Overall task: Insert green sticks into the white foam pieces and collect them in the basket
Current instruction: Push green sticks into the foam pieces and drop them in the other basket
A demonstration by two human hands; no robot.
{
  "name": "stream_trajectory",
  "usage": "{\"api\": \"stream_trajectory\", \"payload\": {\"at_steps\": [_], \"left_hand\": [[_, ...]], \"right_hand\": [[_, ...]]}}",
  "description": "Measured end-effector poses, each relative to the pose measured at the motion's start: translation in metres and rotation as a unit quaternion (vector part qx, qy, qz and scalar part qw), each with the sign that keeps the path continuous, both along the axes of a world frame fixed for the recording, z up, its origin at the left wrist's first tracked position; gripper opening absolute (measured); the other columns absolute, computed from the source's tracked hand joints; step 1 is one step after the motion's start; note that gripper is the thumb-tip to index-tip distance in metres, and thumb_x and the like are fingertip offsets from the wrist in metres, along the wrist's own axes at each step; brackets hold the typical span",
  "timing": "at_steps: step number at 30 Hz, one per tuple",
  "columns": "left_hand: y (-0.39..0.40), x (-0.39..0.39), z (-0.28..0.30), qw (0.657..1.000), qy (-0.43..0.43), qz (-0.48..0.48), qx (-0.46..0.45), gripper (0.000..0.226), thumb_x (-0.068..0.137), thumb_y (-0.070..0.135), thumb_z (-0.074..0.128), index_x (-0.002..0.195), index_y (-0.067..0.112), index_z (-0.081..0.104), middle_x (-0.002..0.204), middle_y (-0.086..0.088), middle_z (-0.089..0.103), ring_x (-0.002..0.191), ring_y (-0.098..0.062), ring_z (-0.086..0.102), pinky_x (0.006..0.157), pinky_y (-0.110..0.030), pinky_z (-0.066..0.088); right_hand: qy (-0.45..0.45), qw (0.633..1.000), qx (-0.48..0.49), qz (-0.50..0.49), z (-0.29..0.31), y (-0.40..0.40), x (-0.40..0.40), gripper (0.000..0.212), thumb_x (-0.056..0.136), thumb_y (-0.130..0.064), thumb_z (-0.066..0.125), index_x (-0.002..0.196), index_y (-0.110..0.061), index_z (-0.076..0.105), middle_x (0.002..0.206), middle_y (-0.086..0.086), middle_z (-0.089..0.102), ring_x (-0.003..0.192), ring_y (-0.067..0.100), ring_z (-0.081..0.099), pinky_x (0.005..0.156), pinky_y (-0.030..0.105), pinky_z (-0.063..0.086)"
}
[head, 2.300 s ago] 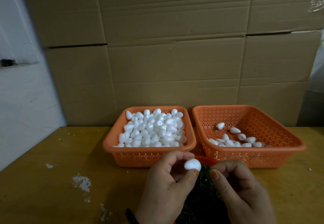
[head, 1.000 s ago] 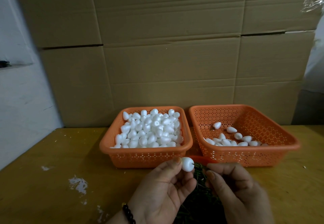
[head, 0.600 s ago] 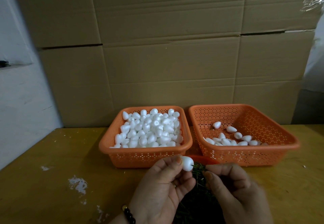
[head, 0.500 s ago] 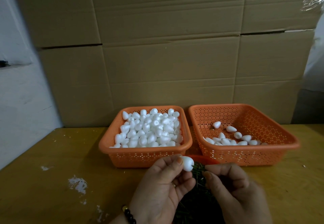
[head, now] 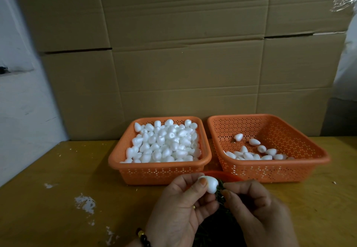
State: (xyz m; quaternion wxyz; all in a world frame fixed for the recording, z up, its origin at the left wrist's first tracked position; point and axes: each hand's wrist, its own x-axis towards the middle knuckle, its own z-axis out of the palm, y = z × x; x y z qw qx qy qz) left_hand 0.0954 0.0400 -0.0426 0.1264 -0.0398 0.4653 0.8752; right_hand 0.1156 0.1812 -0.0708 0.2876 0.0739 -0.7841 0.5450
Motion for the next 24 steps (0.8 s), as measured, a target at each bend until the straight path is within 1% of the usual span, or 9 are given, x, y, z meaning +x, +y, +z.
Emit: {"api": "stream_trajectory", "payload": {"at_steps": [5, 9, 14, 20, 24], "left_hand": [[-0.0002, 0.0001, -0.0005, 1.000, 0.003, 0.000, -0.002, 0.035, 0.061, 0.010, 0.072, 0.094, 0.002, 0.064, 0.076, -0.016, 0.071, 0.056, -0.018, 0.065, 0.049, -0.028, 0.054], [-0.0005, -0.0006, -0.0012, 1.000, 0.002, 0.000, -0.004, 0.038, 0.060, 0.010, 0.073, 0.096, 0.002, 0.064, 0.078, -0.017, 0.072, 0.057, -0.018, 0.065, 0.050, -0.028, 0.054], [-0.0004, -0.0002, -0.0019, 1.000, 0.009, -0.003, -0.010, 0.038, 0.059, 0.011, 0.073, 0.095, 0.002, 0.064, 0.077, -0.016, 0.072, 0.057, -0.018, 0.065, 0.050, -0.028, 0.055], [-0.0003, 0.0000, -0.0025, 1.000, 0.012, -0.004, -0.016, 0.040, 0.057, 0.011, 0.074, 0.095, 0.002, 0.064, 0.078, -0.016, 0.072, 0.057, -0.017, 0.065, 0.051, -0.028, 0.055], [-0.0004, 0.0001, -0.0021, 1.000, 0.012, -0.003, -0.019, 0.043, 0.055, 0.012, 0.075, 0.095, 0.003, 0.064, 0.080, -0.017, 0.072, 0.057, -0.017, 0.066, 0.051, -0.028, 0.055]], "right_hand": [[-0.004, 1.000, 0.007, -0.003, 0.0019, -0.0009, 0.0007, 0.038, 0.069, -0.004, 0.079, 0.081, -0.039, 0.070, 0.069, -0.015, 0.071, 0.065, 0.000, 0.067, 0.060, 0.014, 0.051], [-0.003, 1.000, 0.015, -0.015, 0.0043, -0.0011, 0.0018, 0.041, 0.068, -0.003, 0.080, 0.082, -0.040, 0.069, 0.065, -0.019, 0.069, 0.062, -0.003, 0.065, 0.057, 0.006, 0.046], [-0.020, 1.000, -0.001, -0.002, 0.0044, -0.0015, 0.0029, 0.039, 0.069, -0.002, 0.079, 0.077, -0.038, 0.070, 0.066, -0.014, 0.070, 0.061, 0.000, 0.066, 0.056, 0.008, 0.047], [-0.031, 0.999, -0.002, 0.004, 0.0061, -0.0019, 0.0032, 0.039, 0.069, -0.001, 0.079, 0.076, -0.039, 0.070, 0.063, -0.015, 0.069, 0.060, -0.001, 0.065, 0.054, 0.006, 0.045], [-0.026, 1.000, -0.001, 0.001, 0.0050, -0.0018, 0.0023, 0.038, 0.069, -0.001, 0.079, 0.076, -0.038, 0.070, 0.064, -0.014, 0.070, 0.059, -0.001, 0.065, 0.055, 0.008, 0.046]]}}
